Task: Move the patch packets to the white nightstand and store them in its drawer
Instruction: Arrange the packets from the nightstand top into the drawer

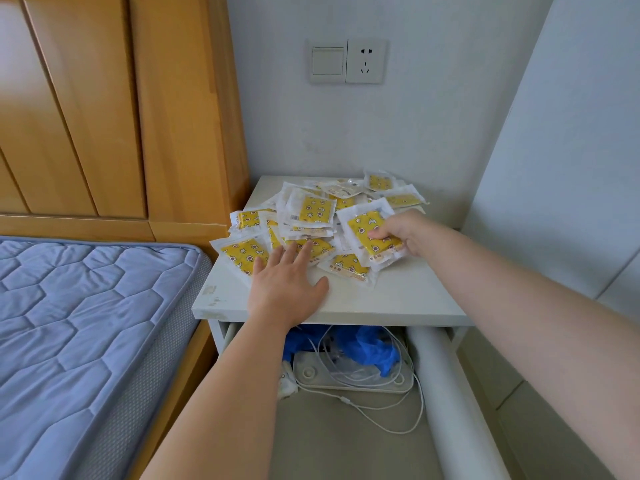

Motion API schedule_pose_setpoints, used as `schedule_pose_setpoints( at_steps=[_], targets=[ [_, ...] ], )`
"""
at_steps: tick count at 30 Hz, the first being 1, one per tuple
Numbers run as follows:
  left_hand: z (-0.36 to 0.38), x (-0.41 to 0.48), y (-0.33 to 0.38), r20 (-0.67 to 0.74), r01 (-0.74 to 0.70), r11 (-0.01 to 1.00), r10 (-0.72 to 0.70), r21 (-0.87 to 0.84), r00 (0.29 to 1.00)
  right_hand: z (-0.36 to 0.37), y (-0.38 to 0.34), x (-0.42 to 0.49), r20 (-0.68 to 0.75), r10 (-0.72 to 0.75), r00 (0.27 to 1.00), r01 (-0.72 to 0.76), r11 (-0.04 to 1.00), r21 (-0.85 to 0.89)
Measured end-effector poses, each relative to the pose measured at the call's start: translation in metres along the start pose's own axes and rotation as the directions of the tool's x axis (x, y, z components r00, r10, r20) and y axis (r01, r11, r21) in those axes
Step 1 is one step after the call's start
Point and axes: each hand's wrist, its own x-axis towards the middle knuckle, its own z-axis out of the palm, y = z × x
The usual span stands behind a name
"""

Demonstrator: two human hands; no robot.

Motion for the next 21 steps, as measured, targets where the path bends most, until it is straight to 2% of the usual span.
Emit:
schedule_pose_setpoints(
  at_steps=[5,7,11,14,18,21],
  targets=[
    [-0.001,-0.001,0.001,-0.049,-0.018,1.0,0.018,-0.009,0.999,-0.007,0.049,-0.006,-0.092,-0.036,0.995,0.066,0.933,0.354],
    [-0.002,-0.002,0.001,-0.063,-0.029,0.999,0.028,-0.017,0.998,-0.008,0.063,-0.016,-0.15,-0.075,0.986,0.136,0.882,0.452],
    [-0.004,-0.005,0.003,-0.097,-0.06,0.998,0.058,-0.021,0.994,-0.01,0.075,-0.048,-0.177,-0.207,0.962,0.273,0.737,0.619],
    [-0.007,-0.008,0.002,-0.113,-0.079,0.994,0.071,-0.071,0.991,-0.016,0.075,-0.059,-0.052,-0.215,0.975,0.185,0.665,0.723],
    [-0.006,-0.012,0.0,-0.188,-0.067,0.971,0.023,-0.232,0.982,-0.027,0.075,-0.062,0.074,-0.201,0.977,0.047,0.539,0.841],
    [-0.002,-0.011,-0.002,-0.269,-0.036,0.963,-0.038,-0.267,0.962,-0.03,0.076,-0.062,0.127,-0.216,0.968,0.006,0.527,0.85]
  ],
)
